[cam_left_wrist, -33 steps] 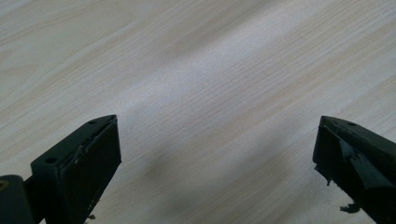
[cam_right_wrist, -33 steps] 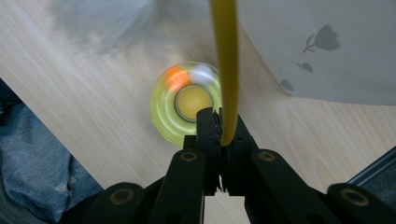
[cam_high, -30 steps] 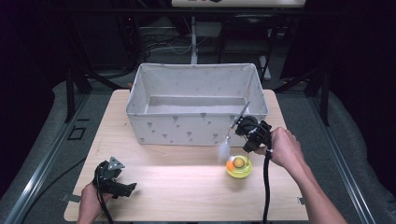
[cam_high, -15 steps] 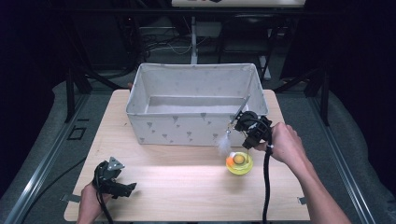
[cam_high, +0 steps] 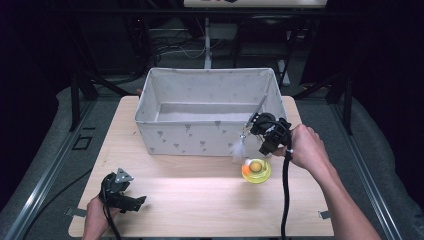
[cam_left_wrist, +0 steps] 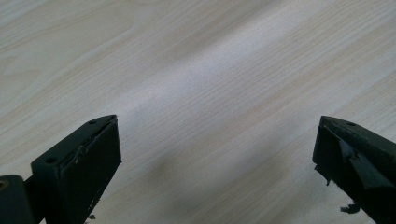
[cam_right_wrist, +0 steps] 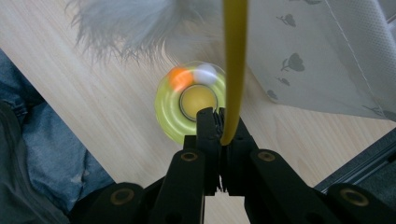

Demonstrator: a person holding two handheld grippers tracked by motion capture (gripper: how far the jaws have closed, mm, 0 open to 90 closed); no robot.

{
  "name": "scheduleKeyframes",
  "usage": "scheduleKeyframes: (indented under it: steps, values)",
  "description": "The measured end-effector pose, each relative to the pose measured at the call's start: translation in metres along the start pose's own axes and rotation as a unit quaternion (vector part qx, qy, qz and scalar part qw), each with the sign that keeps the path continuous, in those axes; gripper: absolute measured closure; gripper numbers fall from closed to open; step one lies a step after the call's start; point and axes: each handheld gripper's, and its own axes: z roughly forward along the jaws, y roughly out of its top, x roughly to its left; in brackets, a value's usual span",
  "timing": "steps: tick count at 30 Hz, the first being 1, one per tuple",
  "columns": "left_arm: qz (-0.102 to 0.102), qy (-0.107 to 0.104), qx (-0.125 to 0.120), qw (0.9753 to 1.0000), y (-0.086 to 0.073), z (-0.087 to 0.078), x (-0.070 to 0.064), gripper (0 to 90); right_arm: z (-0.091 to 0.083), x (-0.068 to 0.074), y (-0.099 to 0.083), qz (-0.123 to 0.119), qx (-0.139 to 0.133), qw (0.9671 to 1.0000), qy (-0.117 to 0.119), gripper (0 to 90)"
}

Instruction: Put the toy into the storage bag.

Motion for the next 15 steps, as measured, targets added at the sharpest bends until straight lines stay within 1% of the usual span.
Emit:
scheduleKeyframes:
  steps: [1,3,7,8,11,12,14,15]
  values:
    - [0.000,0.000,-0.002,1.0000,0.000,0.000,0.000,1.1,-0.002,0.000,0.001,-0.002,0.001,1.0000,-0.003,87.7]
    - [0.000,0.002,-0.002,1.0000,0.000,0.000,0.001,1.1,-0.006,-0.001,0.002,-0.001,0.000,1.0000,0.000,87.7]
    - [0.001,0.005,-0.008,1.0000,0.000,-0.001,0.000,1.2,-0.014,-0.002,0.004,-0.002,-0.006,1.0000,-0.007,87.6]
    - [0.005,0.006,-0.007,0.9999,0.000,-0.001,0.000,1.2,-0.016,-0.002,0.004,-0.002,-0.005,1.0000,-0.008,87.6]
    - [0.003,0.004,-0.007,1.0000,0.000,-0.001,0.000,1.2,-0.022,-0.002,0.007,0.000,-0.007,0.9999,-0.013,87.6]
    - [0.001,0.003,-0.007,1.0000,0.000,0.000,0.000,1.2,-0.025,-0.003,0.007,0.000,-0.006,0.9999,-0.015,87.6]
    - [0.004,0.003,0.001,1.0000,0.000,0.001,-0.001,1.2,-0.028,-0.003,0.008,0.002,-0.011,0.9998,-0.018,87.6]
    - [0.005,0.001,0.005,1.0000,0.000,0.001,-0.001,1.2,-0.031,-0.003,0.009,0.000,-0.009,0.9998,-0.019,87.6]
